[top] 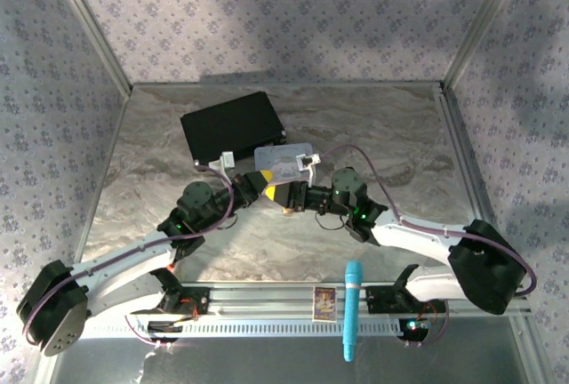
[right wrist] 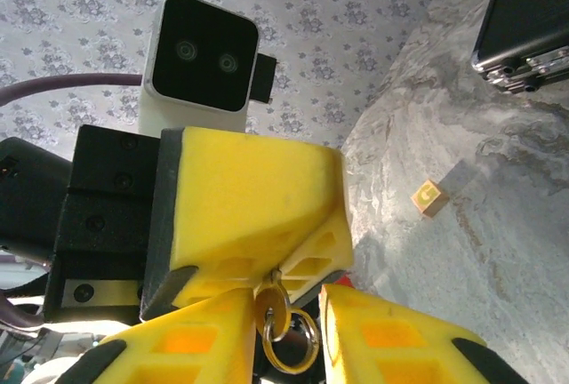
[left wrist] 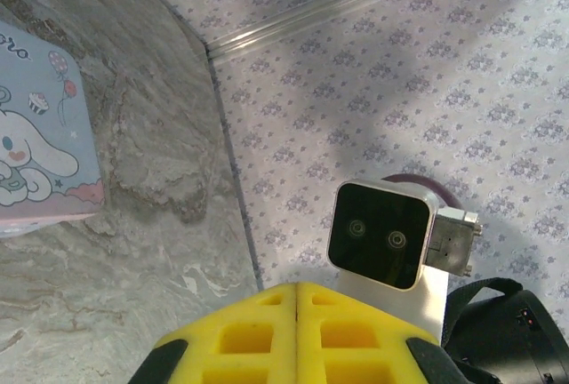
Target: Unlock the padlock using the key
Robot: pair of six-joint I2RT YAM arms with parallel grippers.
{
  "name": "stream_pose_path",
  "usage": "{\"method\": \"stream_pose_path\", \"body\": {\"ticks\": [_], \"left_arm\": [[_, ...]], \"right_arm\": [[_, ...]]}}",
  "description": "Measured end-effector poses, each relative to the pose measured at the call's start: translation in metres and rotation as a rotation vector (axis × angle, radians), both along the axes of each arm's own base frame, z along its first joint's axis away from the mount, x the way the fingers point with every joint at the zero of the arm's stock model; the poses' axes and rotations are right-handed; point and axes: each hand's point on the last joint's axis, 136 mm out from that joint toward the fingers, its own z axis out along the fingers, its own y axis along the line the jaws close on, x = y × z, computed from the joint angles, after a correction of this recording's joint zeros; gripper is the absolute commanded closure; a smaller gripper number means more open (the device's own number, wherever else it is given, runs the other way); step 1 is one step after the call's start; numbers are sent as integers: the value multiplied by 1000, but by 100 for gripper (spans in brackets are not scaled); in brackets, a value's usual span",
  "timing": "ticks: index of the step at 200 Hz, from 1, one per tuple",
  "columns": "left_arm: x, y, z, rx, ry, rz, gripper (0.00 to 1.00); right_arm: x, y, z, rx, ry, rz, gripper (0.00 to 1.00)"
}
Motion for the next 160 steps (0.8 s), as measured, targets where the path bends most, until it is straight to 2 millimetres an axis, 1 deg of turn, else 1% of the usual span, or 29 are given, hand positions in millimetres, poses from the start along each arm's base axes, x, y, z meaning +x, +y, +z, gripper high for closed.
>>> {"method": "stream_pose_path", "body": {"ticks": [45, 78, 87, 93, 94, 98, 103, 108, 115, 127, 143, 150, 160], "left_arm": [[1, 0, 1, -2, -2, 10, 100], [1, 0, -2, 6, 6, 16, 100], [1, 1, -4, 12, 12, 18, 78], [0, 0, -6, 22, 13, 15, 61], [0, 0, -6, 22, 13, 15, 59], [0, 0, -7, 26, 16, 17, 46], [1, 0, -9, 34, 20, 22, 32], [2, 2, -11, 43, 24, 32, 23], [4, 4, -15, 59, 30, 48, 14], [8, 8, -23, 104, 44, 75, 6], [13, 12, -29, 174, 56, 110, 5], [14, 14, -30, 209, 55, 120, 7], [18, 16, -31, 266, 56, 135, 17]], "right_arm": [[-1, 0, 4, 17, -1, 9, 97], [-2, -1, 1, 13, 7, 6, 100], [-2, -2, -1, 11, 9, 3, 100], [-3, -3, -2, 8, 11, 2, 100], [-3, -3, -2, 8, 11, 1, 100], [-3, -4, -5, 2, 16, 0, 100], [-3, -5, -7, -4, 21, -2, 100], [-3, -6, -11, -13, 26, -5, 100], [-3, -8, -16, -29, 36, -8, 100], [-2, -11, -25, -56, 51, -19, 100], [0, -15, -39, -107, 77, -35, 100], [1, -18, -46, -131, 88, -45, 100], [3, -23, -55, -165, 101, -63, 100]]}}
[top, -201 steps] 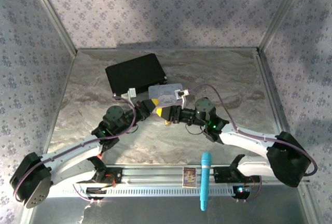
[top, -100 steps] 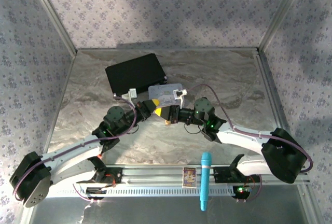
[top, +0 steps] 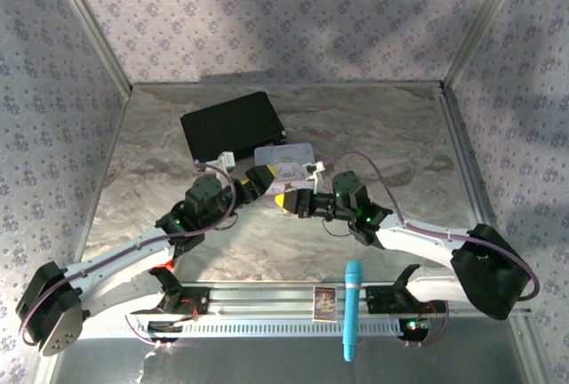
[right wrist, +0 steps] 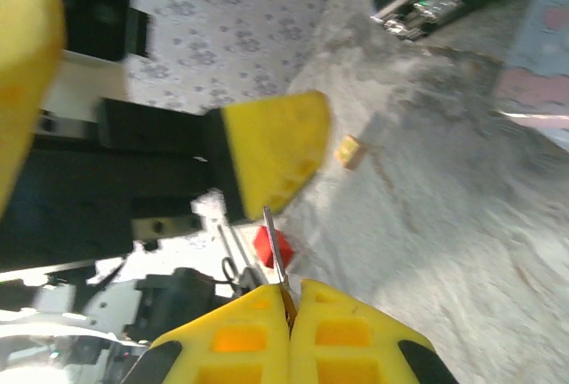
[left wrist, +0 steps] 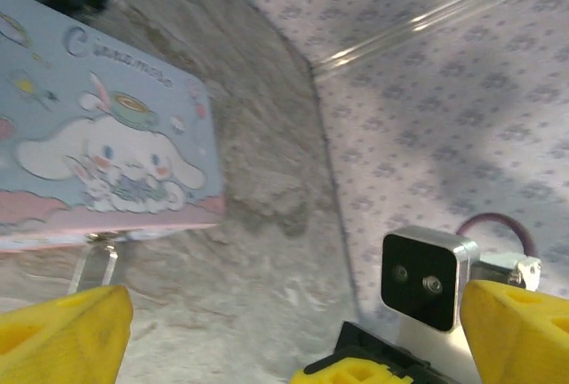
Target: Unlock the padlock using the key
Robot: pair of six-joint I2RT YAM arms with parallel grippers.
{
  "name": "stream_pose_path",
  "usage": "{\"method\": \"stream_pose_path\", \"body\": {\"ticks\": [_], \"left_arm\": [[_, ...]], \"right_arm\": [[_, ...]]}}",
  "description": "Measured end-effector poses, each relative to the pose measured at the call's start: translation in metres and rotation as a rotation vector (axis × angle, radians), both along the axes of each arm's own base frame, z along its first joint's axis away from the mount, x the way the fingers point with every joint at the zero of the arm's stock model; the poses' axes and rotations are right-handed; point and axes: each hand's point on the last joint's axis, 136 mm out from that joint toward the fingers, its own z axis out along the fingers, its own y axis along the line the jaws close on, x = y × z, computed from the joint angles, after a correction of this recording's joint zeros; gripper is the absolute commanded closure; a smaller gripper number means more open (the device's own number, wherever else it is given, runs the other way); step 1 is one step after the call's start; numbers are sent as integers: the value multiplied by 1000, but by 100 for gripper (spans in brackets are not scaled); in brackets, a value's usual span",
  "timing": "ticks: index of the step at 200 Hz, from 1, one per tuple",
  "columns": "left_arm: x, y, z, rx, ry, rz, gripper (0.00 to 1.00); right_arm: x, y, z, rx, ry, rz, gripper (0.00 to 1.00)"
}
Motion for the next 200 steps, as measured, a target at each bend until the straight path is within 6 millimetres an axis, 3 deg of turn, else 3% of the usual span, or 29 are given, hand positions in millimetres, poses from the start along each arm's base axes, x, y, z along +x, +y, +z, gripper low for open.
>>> {"method": "stream_pose_path", "body": {"ticks": [36, 80, 120, 200], "left_arm": [[17, -7, -10, 256, -7, -3, 26], [17, -20, -75, 495, 30, -111, 31], [12, -43, -119, 544, 56, -240, 31], [4, -61, -169, 598, 106, -306, 33]], "right_arm": [[7, -27, -40, -171, 76, -86, 100], [12, -68, -78, -376, 147, -163, 100], [16, -88, -87, -431, 172, -193, 100], [14, -92, -103, -458, 206, -174, 100]]}}
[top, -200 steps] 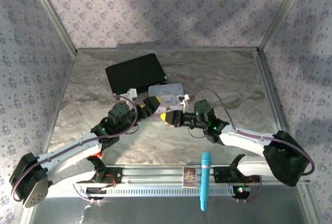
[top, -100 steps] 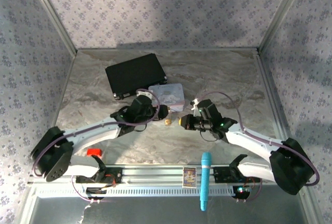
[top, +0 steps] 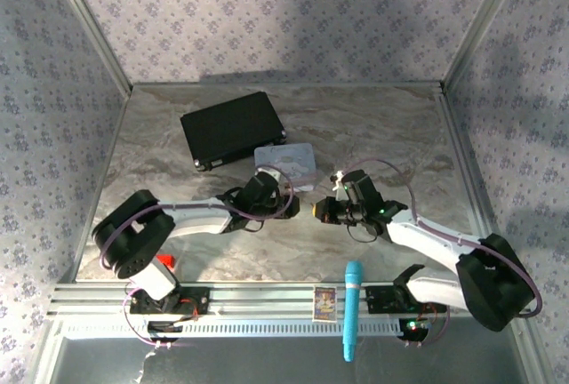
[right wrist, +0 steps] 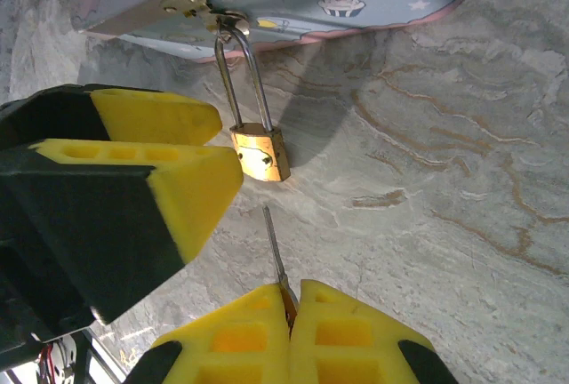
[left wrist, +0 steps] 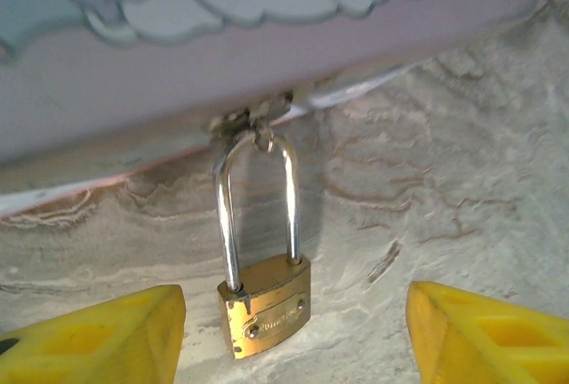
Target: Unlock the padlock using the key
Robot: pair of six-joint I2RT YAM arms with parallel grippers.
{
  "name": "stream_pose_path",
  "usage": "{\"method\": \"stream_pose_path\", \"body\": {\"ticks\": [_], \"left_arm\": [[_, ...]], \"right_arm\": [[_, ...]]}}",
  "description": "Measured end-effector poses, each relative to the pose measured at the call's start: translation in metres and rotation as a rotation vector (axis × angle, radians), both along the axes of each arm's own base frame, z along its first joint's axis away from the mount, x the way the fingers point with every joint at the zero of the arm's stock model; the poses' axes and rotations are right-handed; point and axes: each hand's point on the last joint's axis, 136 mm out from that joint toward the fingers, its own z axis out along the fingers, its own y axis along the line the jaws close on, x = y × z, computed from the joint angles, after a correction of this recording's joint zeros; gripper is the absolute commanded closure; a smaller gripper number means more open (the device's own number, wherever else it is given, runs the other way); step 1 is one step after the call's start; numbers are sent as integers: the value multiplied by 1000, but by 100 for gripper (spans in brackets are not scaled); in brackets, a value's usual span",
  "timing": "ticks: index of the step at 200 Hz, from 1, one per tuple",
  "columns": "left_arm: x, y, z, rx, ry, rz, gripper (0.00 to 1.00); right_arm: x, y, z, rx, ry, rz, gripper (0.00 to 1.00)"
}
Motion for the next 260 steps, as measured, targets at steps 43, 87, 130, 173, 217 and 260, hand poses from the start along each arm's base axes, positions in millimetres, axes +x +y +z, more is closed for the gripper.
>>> {"method": "stream_pose_path", "body": {"ticks": [43, 87, 130, 173, 217, 260], "left_arm": [[3, -1, -13, 41, 5, 12, 35], [19, -10, -19, 74, -20, 41, 48], [22, -7, -20, 89, -37, 72, 60], [24, -4, -22, 48, -50, 129, 74], [21, -3, -22, -22, -34, 182, 80], [15, 3, -23, -98, 24, 262, 89]], "right_arm": [[0, 0, -4, -2, 10, 7, 100], [0, 3, -10, -1, 29, 16, 100], [2, 4, -10, 4, 22, 16, 100], [8, 11, -11, 69, 30, 8, 100], [11, 12, -20, 171, 126, -18, 100], [9, 21, -15, 253, 186, 1, 100]]}}
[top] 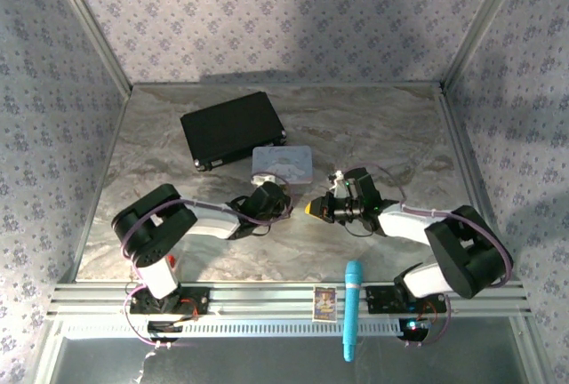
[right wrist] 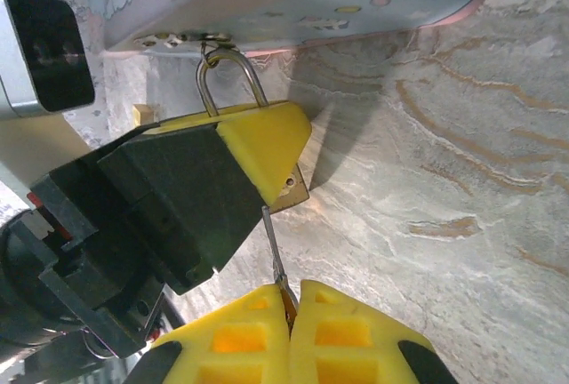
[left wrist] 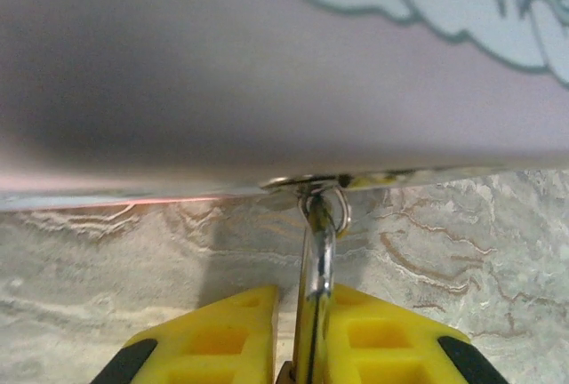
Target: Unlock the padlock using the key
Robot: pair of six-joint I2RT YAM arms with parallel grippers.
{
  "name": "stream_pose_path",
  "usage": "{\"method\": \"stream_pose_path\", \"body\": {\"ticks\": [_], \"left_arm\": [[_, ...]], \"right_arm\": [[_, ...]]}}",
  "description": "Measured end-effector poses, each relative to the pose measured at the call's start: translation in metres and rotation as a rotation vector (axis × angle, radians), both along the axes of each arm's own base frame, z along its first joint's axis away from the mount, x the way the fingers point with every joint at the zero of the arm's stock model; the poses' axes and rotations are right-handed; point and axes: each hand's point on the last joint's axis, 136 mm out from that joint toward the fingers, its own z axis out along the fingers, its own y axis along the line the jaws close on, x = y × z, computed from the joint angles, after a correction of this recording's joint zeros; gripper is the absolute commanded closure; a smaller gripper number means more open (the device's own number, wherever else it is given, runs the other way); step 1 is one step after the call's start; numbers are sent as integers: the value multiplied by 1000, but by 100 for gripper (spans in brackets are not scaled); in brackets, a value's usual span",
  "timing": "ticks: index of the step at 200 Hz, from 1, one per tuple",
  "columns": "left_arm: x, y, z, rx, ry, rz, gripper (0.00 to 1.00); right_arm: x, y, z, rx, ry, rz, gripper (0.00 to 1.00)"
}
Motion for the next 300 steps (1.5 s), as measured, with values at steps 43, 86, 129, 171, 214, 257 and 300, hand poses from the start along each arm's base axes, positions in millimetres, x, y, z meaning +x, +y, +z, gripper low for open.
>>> {"method": "stream_pose_path", "body": {"ticks": [43, 86, 129, 171, 214, 257, 300], "left_arm": [[-1, 1, 5, -161, 63, 121, 88], [2, -5, 18, -329, 94, 198, 89], [9, -12, 26, -441, 96, 240, 88], [13, -12, 30, -482, 87, 263, 88], [13, -12, 31, -490, 92, 271, 89], [14, -12, 32, -494, 93, 275, 89], [14, -11, 33, -499, 96, 281, 88]], "right_arm": [[-8, 5, 2, 39, 54, 27, 100], [-15, 10, -1, 89, 141, 50, 100], [-13, 20, -6, 149, 216, 57, 100], [-8, 24, -4, 203, 222, 46, 100], [-1, 21, 1, 236, 204, 21, 100], [-1, 24, 0, 257, 224, 22, 100], [0, 29, -1, 277, 236, 21, 100]]}}
